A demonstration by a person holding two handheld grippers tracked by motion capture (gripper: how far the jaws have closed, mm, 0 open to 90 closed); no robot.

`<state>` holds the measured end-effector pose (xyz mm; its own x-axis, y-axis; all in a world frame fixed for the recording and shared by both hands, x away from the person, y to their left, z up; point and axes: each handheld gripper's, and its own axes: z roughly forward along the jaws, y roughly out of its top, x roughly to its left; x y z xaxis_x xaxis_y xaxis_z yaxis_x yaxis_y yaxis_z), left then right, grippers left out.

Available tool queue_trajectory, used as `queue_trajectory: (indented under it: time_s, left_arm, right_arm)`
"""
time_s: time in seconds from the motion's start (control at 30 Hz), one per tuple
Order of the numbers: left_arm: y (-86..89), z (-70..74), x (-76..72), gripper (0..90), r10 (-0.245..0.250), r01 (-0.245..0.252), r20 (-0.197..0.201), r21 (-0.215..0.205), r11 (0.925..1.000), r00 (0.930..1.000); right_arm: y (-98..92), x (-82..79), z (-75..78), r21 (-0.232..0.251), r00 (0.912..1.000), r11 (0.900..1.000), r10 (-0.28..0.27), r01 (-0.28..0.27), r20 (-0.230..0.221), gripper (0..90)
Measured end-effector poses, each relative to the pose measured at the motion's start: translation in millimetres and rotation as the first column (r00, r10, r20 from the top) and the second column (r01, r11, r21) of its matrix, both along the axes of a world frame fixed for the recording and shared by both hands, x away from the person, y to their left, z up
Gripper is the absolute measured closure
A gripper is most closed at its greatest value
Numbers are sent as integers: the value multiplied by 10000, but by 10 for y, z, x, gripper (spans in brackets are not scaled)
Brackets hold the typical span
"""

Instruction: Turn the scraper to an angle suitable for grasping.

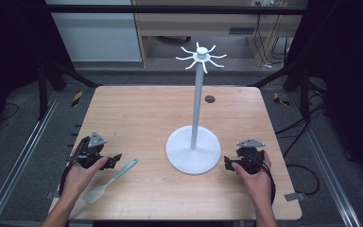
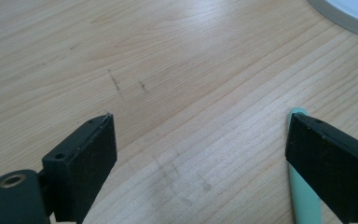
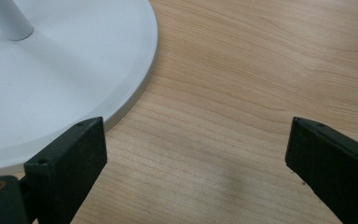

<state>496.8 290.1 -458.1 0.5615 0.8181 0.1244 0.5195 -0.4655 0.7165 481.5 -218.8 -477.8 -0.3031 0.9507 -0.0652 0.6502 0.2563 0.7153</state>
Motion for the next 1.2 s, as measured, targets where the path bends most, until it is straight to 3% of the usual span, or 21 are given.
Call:
queue_trajectory:
  time_s: [0.17,0.3,0.47,0.5,0.67,0.73,0.8,0.87,1.0,1.1,1.2]
  left_arm:
    - [-109,17,-21,94,-118,118,33,12,9999,9999]
    - [-186,15,-43,154,-263,263,-14,193,9995,9997]
    - [-237,15,-43,488,-464,474,-202,531,9975,9987]
    - [-240,13,-39,488,-542,558,-289,577,9968,9981]
    - [-274,-16,-9,771,-842,872,-590,515,9949,9947]
    - [-279,-20,1,826,-900,942,-739,545,9941,9932]
    - [-291,-45,21,846,-902,960,-962,567,9938,9913]
    - [-305,-68,31,887,-1117,1183,-1334,424,9921,9847]
    - [-355,-92,19,900,-1306,1391,-1461,497,9890,9806]
    - [-428,-138,15,900,-1438,1603,-1726,855,9834,9744]
    - [-451,-157,16,900,-1463,1644,-1770,923,9821,9733]
  right_arm:
    - [13,18,-11,-116,9999,9999,86,-87,-76,62]
    - [29,15,-11,-160,9999,9998,79,-81,-93,67]
    - [19,16,-18,-186,9998,9998,52,-55,-205,81]
    - [20,16,-21,-180,9997,9998,33,-38,-252,83]
    - [38,23,-34,-227,9993,9997,101,-109,-369,98]
    - [42,26,-38,-290,9990,9995,116,-128,-423,98]
    - [42,27,-39,-320,9991,9994,121,-134,-412,98]
    - [42,22,-40,-315,9989,9994,113,-128,-449,99]
    - [42,21,-41,-305,9988,9994,120,-134,-472,99]
    - [51,24,-46,-269,9986,9995,148,-162,-508,99]
    - [54,21,-44,-254,9986,9996,146,-159,-512,99]
